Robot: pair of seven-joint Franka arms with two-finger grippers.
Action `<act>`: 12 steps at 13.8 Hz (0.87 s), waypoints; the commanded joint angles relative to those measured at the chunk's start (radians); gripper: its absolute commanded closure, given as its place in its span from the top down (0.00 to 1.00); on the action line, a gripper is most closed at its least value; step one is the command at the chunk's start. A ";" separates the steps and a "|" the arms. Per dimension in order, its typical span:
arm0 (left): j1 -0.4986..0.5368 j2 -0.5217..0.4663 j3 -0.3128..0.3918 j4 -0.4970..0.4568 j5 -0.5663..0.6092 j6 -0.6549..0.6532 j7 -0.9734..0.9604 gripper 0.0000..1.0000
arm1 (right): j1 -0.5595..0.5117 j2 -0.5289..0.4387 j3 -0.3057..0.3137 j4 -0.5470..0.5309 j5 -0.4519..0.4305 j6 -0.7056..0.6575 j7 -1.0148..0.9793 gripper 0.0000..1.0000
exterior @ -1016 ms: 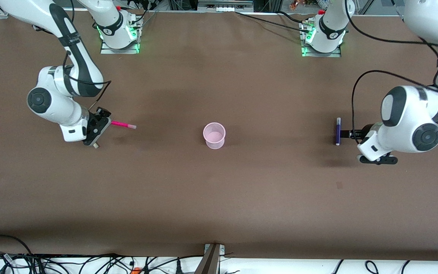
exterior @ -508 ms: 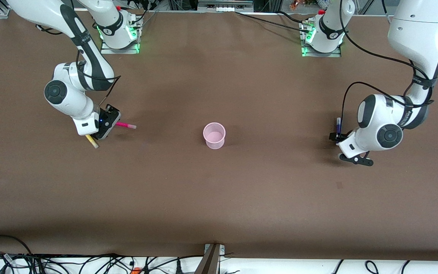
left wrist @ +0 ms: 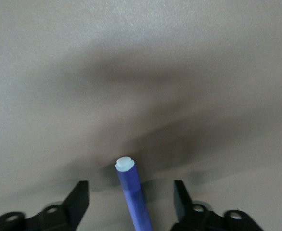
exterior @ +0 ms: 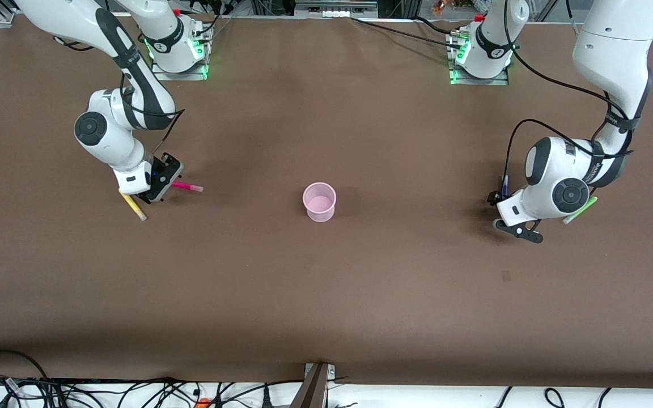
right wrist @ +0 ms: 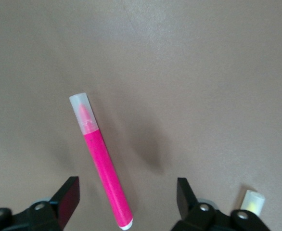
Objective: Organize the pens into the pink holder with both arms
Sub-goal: 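Grasp the pink marker with the right gripper while the left gripper grasps the blue marker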
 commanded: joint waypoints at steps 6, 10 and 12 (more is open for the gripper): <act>0.001 0.013 -0.006 -0.001 0.017 0.016 0.020 0.00 | -0.006 0.035 0.004 -0.024 0.023 0.106 -0.031 0.74; -0.007 -0.016 -0.007 0.047 0.015 -0.042 0.064 0.00 | -0.006 0.027 0.004 -0.024 0.023 0.106 -0.043 0.25; -0.005 -0.026 -0.047 0.123 0.007 -0.162 0.069 0.00 | -0.007 0.018 0.004 -0.024 0.023 0.106 -0.091 0.00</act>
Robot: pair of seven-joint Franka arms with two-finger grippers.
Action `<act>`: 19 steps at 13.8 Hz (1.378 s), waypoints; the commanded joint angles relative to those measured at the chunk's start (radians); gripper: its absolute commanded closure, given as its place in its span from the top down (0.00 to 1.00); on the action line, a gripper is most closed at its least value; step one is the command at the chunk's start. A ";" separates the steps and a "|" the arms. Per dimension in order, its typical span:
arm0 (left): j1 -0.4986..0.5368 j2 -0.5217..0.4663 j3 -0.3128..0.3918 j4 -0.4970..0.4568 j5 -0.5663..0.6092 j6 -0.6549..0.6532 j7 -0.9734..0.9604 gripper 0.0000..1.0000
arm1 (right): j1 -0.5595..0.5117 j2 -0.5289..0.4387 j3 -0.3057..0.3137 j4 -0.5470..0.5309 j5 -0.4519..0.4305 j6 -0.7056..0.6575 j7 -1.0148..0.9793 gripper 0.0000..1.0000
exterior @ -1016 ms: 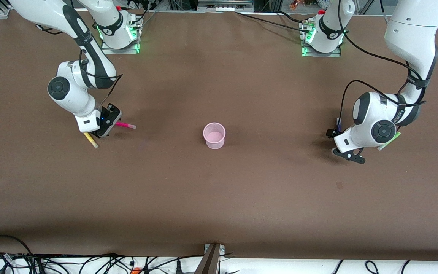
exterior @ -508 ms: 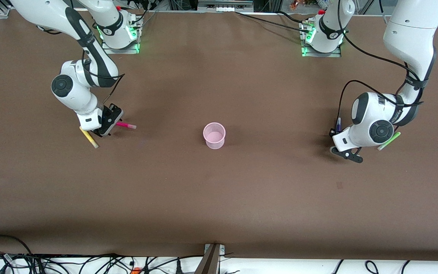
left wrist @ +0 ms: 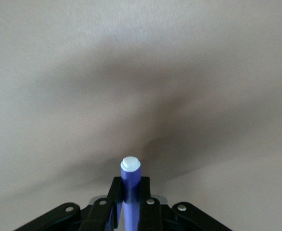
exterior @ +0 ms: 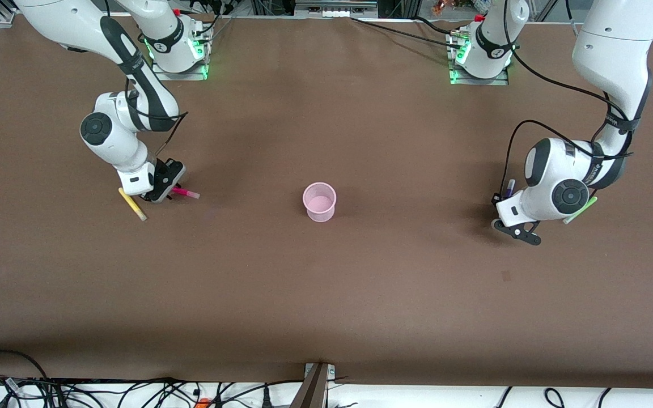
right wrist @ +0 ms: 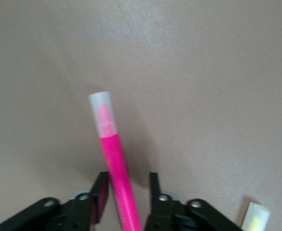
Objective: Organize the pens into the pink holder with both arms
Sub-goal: 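Lift the pink marker with the right gripper and carry it toward the cup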
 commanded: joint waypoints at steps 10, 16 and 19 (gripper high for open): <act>0.020 -0.029 -0.099 0.309 -0.353 -0.329 0.420 0.00 | -0.001 -0.174 0.109 0.111 0.010 -0.201 0.006 0.00; 0.080 0.003 -0.100 0.333 -0.638 -0.330 0.851 0.00 | 0.076 -0.131 0.139 0.469 -0.031 -0.587 0.087 0.00; 0.103 0.023 -0.100 0.342 -0.730 -0.330 1.011 0.00 | 0.186 -0.067 0.140 0.634 -0.156 -0.744 0.269 0.00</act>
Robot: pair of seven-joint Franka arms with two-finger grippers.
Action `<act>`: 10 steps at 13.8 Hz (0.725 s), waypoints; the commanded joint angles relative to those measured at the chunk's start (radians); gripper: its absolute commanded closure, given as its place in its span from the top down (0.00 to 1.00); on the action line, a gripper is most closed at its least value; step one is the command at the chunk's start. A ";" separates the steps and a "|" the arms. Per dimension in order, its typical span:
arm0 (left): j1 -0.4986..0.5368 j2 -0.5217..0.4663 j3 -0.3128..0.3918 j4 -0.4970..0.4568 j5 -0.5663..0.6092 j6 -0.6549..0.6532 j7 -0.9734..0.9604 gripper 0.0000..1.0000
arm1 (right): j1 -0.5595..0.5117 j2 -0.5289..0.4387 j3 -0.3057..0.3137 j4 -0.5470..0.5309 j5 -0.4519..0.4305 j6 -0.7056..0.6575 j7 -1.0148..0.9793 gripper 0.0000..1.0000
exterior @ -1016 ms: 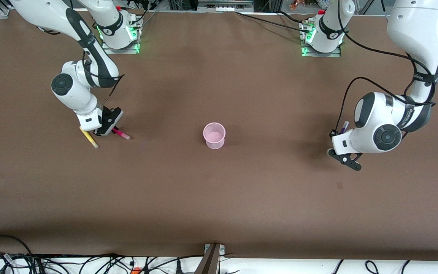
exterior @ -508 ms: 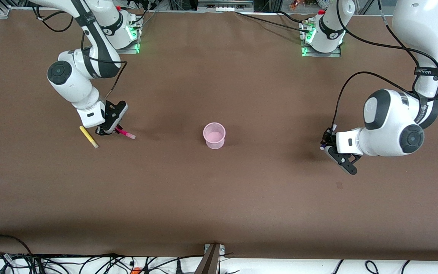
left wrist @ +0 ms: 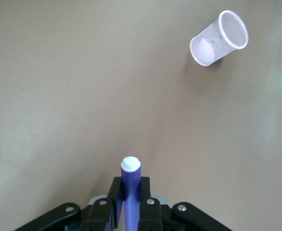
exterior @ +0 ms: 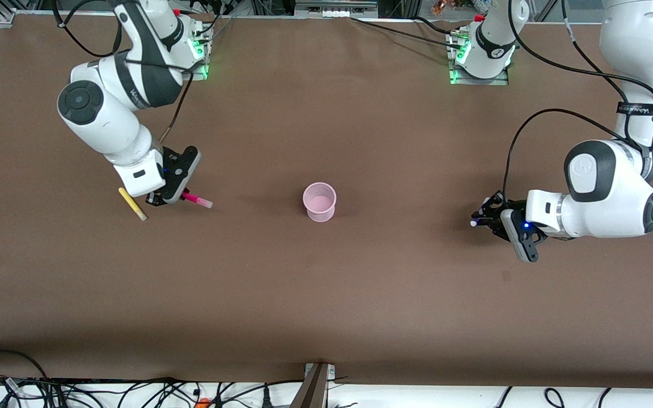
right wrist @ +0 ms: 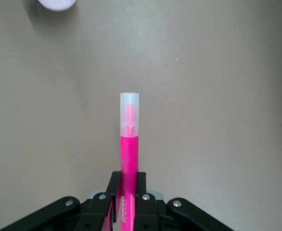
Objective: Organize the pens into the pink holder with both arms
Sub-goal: 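Lift the pink marker with the right gripper and carry it toward the cup, then lower the pink marker into the pink cup with the right gripper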
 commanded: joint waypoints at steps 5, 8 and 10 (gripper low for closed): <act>0.038 0.058 -0.005 0.052 -0.284 -0.082 0.329 0.00 | 0.311 0.257 -0.004 0.479 -0.239 -0.381 0.328 0.00; 0.061 0.069 -0.005 0.053 -0.367 -0.133 0.436 0.00 | 0.417 0.389 -0.008 0.629 -0.300 -0.406 0.351 0.00; 0.060 0.076 -0.005 0.052 -0.443 -0.191 0.508 0.00 | 0.490 0.479 -0.010 0.695 -0.380 -0.395 0.446 0.00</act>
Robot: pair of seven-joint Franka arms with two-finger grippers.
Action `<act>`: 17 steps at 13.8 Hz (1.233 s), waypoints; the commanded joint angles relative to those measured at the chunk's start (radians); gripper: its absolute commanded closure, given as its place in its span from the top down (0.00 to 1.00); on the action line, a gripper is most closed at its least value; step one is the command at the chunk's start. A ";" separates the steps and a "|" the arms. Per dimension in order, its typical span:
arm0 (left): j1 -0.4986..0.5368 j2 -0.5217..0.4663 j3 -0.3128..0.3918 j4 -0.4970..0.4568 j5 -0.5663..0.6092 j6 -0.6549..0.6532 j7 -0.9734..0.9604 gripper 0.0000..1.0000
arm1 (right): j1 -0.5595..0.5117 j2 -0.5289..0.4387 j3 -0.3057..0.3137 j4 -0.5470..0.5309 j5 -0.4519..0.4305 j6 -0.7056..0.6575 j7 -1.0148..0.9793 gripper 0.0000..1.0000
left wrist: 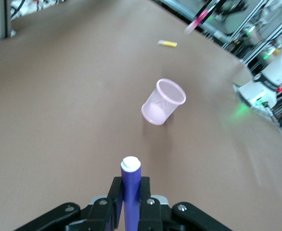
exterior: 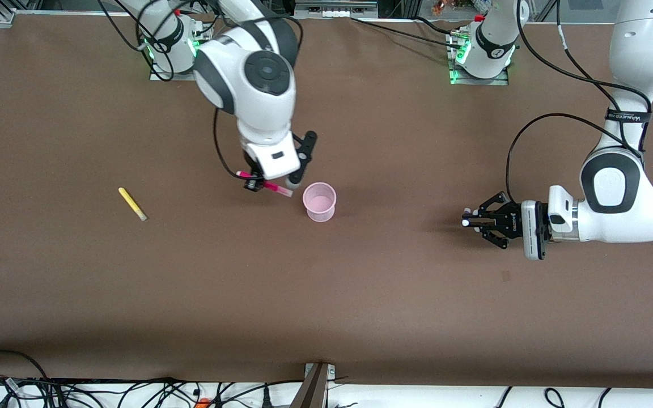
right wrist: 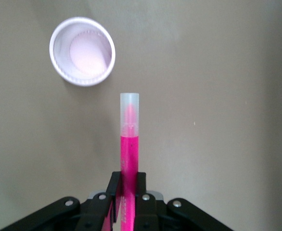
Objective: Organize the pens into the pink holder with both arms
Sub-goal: 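Lower the pink marker into the pink cup with the right gripper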
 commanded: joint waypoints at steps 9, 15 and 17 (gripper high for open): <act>-0.009 0.064 -0.034 0.030 -0.302 -0.125 0.297 0.00 | 0.270 0.269 -0.117 0.202 -0.203 -0.042 0.221 0.00; -0.030 0.066 -0.098 0.030 -0.351 -0.127 0.321 0.00 | 0.312 0.322 -0.143 0.202 -0.237 -0.042 0.324 0.00; -0.030 0.067 -0.098 0.032 -0.373 -0.127 0.320 0.00 | 0.312 0.321 -0.144 0.202 -0.238 -0.044 0.322 0.00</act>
